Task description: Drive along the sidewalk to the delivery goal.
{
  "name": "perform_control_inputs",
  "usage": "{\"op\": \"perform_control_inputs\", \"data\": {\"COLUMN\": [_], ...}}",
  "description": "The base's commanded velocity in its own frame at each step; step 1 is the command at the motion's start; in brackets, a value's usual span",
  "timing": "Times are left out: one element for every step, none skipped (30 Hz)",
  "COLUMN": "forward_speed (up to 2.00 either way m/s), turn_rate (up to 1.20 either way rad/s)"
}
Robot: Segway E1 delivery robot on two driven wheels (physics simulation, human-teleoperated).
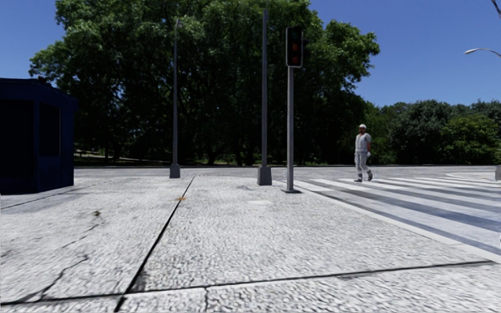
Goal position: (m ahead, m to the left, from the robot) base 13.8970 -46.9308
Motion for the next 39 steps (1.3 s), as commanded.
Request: {"op": "perform_control_inputs", "data": {"forward_speed": [2.0,2.0,2.0,2.0,2.0,2.0,2.0,2.0,2.0,2.0,2.0,2.0,2.0,2.0,2.0,2.0,2.0,2.0,2.0,2.0,2.0,2.0,2.0,2.0,2.0,2.0,2.0,2.0,2.0,2.0,2.0,2.0,2.0,2.0,2.0,1.98,1.92,1.89,1.89], "turn_rate": [-0.56,-0.59,-0.6,-0.6,-0.6,-0.6,-0.6,-0.6,-0.6,-0.6,-0.6,-0.6,-0.6,-0.6,-0.6,-0.6,-0.6,-0.6,-0.6,-0.6,-0.6,-0.6,-0.6,-0.6,-0.6,-0.6,-0.6,-0.6,-0.6,-0.6,-0.6,-0.6,-0.6,-0.6,-0.6,-0.6,-0.6,-0.6,-0.6]}}
